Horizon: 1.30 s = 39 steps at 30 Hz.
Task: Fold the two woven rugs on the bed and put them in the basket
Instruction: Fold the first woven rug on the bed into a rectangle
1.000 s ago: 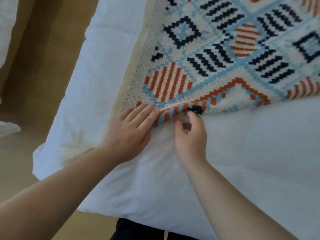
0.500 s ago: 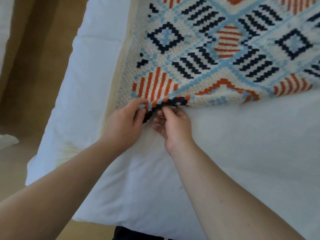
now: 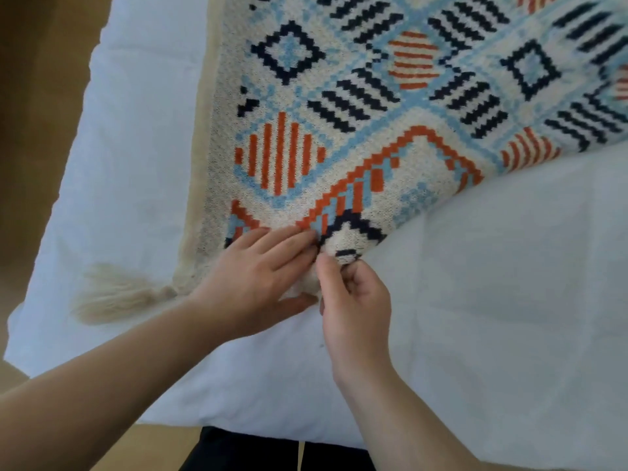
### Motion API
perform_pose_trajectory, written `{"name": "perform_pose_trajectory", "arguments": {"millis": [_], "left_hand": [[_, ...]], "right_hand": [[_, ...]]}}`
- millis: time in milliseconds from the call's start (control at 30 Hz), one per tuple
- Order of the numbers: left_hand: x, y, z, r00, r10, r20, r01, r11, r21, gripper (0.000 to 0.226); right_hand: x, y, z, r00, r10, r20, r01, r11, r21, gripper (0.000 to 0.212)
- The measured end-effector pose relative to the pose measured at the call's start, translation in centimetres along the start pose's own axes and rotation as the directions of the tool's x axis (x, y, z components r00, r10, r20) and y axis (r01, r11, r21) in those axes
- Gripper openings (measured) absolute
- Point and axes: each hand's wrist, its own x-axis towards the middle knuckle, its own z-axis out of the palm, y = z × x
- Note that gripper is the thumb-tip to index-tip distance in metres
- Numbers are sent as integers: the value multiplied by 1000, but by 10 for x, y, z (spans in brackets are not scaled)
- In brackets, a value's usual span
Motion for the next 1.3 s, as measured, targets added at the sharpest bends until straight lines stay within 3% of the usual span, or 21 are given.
{"name": "perform_pose_trajectory", "arguments": {"millis": [100, 200, 267, 367, 467, 567, 667, 800, 1033, 1133, 1300], "left_hand": [[1, 5, 10, 997, -70, -36, 68, 996, -64, 29], [7, 0, 7, 955, -290, 67, 295, 951, -88, 34], [12, 2, 2, 937, -326, 130, 330, 944, -11, 31], [24, 12, -4, 936, -305, 175, 303, 952, 37, 42], [47, 18, -9, 968, -240, 81, 238, 971, 32, 65], [84, 31, -12, 994, -108, -28, 107, 994, -17, 62], [125, 44, -3, 999, -39, -19, 38, 999, -22, 53], [183, 68, 17, 996, -57, 69, 56, 998, 20, 62], [311, 147, 74, 999, 22, 36, -26, 995, 99, 59], [368, 185, 97, 999, 12, 35, -15, 997, 82, 56], [438, 209, 130, 971, -193, 144, 156, 959, 237, 55]], "right_hand": [[16, -5, -10, 998, 2, 55, -1, 1000, -17, 13], [55, -12, -26, 985, 172, -10, -158, 928, 339, 21], [78, -25, -32, 974, 218, -59, -162, 855, 492, 30], [91, -41, -34, 978, 207, -14, -179, 877, 446, 34], [86, -49, -35, 983, 166, 78, -183, 922, 340, 34], [84, -57, -54, 993, 93, 67, -106, 969, 224, 24], [91, -60, -90, 998, 60, 19, -63, 986, 155, 16], [129, -63, -151, 987, 106, -117, -78, 972, 220, 17], [235, -87, -299, 963, 130, -235, -34, 927, 375, 47], [267, -99, -350, 977, 94, -191, -26, 943, 332, 44], [303, -104, -406, 989, 97, -112, -58, 949, 310, 38]]}}
